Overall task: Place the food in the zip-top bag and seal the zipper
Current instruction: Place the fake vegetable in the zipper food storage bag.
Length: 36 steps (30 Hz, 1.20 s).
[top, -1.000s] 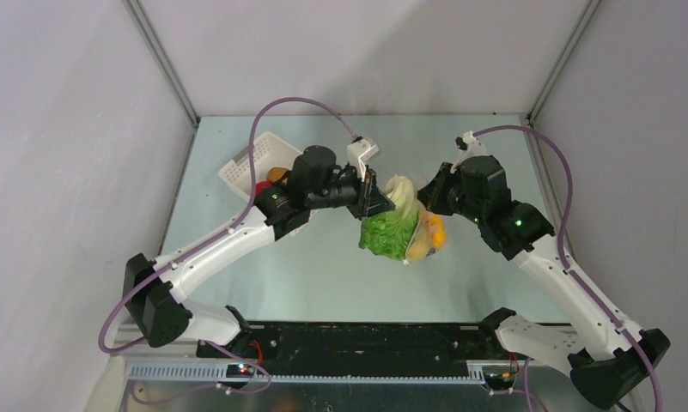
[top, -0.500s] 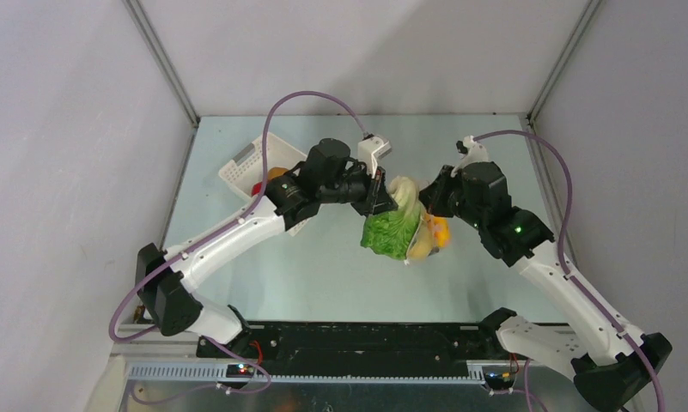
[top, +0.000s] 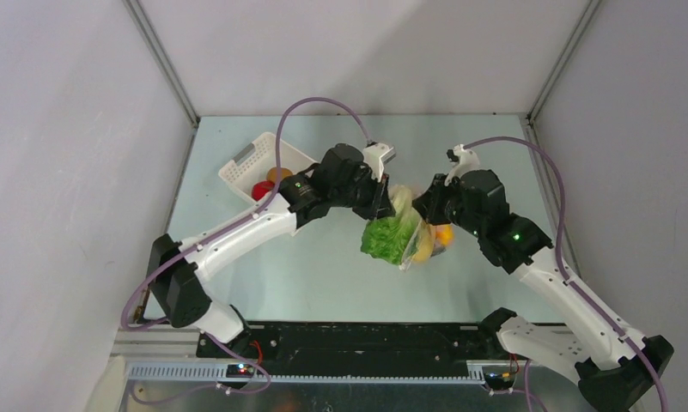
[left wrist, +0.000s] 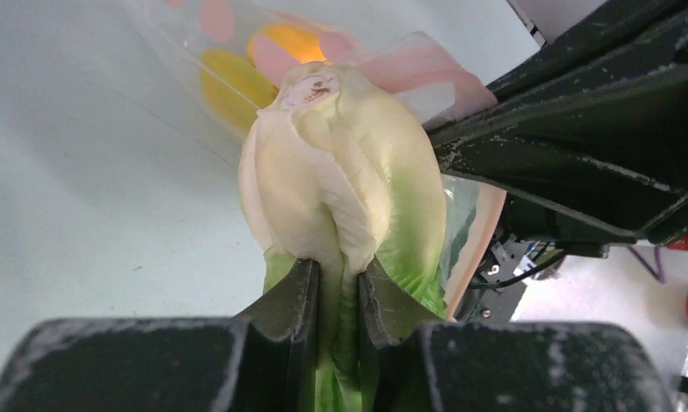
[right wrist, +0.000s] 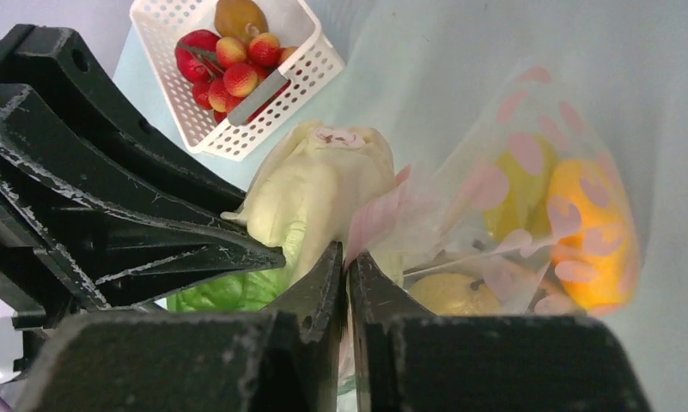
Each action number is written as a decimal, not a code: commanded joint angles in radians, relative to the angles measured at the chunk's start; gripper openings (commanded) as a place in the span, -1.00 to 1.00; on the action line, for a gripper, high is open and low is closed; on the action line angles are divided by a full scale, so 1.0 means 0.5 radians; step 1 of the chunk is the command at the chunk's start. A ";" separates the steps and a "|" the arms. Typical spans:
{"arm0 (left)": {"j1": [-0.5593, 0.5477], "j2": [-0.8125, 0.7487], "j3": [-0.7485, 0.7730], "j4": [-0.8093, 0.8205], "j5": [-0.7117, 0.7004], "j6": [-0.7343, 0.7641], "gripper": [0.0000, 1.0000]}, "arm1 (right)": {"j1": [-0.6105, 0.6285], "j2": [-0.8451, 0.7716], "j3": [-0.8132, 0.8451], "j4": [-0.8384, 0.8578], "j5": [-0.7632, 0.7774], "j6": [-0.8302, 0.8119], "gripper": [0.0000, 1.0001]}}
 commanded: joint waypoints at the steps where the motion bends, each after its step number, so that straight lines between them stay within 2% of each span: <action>1: -0.042 0.064 0.056 0.111 -0.166 -0.292 -1.00 | 0.058 -0.053 0.149 -0.089 -0.014 0.182 -0.71; 5: -0.042 0.067 0.047 0.274 -0.121 -0.440 -1.00 | 0.069 -0.037 0.150 -0.355 0.095 0.233 -0.42; 7: -0.040 0.075 0.056 0.293 -0.175 -0.510 -1.00 | 0.086 -0.048 0.150 -0.386 0.111 0.239 -0.37; 13: -0.040 0.097 0.068 0.330 -0.141 -0.522 -1.00 | 0.115 -0.040 0.150 -0.377 0.186 0.239 -0.42; 23: -0.040 0.090 0.044 0.345 -0.197 -0.551 -1.00 | 0.271 0.036 0.146 -0.639 0.592 0.525 -0.42; 29: -0.042 0.104 0.054 0.333 -0.217 -0.573 -1.00 | 0.395 0.068 0.132 -0.702 0.733 0.621 -0.61; 32: -0.040 0.105 0.066 0.308 -0.259 -0.585 -1.00 | 0.442 0.044 0.132 -0.723 0.810 0.656 -0.97; 36: -0.041 0.153 0.159 0.175 -0.372 -0.639 -1.00 | 0.486 0.002 0.114 -0.596 0.777 0.588 -1.00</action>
